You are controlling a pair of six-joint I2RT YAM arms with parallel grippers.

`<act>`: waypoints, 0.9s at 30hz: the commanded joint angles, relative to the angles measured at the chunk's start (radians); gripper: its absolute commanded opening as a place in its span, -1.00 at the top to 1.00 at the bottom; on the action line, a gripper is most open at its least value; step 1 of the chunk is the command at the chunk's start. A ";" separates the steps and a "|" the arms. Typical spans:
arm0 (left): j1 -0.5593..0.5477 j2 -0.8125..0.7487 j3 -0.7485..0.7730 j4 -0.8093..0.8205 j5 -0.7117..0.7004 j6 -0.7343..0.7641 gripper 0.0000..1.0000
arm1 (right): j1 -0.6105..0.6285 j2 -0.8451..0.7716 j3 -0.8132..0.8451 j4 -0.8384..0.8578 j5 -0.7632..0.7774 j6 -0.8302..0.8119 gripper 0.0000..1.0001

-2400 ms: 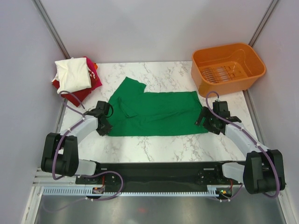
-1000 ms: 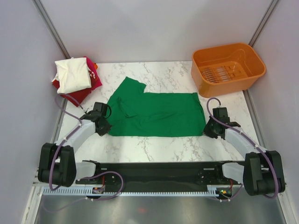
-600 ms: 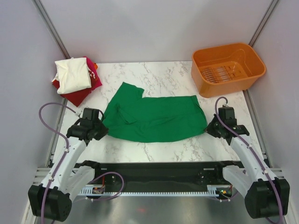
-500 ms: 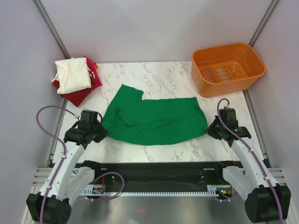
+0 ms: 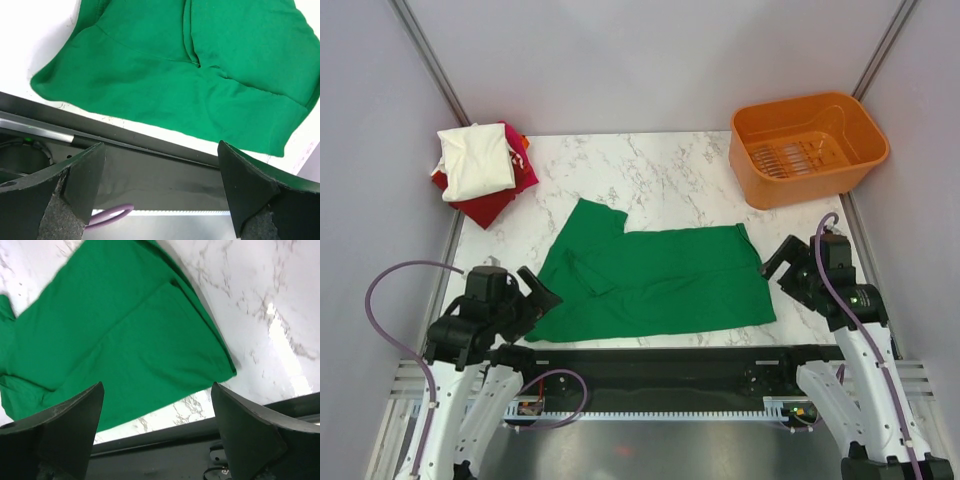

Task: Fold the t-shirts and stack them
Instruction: Fold the tshirt

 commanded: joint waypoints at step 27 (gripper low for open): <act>0.000 0.375 0.213 0.254 -0.059 0.402 -1.00 | 0.204 1.227 0.624 0.385 0.400 -0.426 -0.30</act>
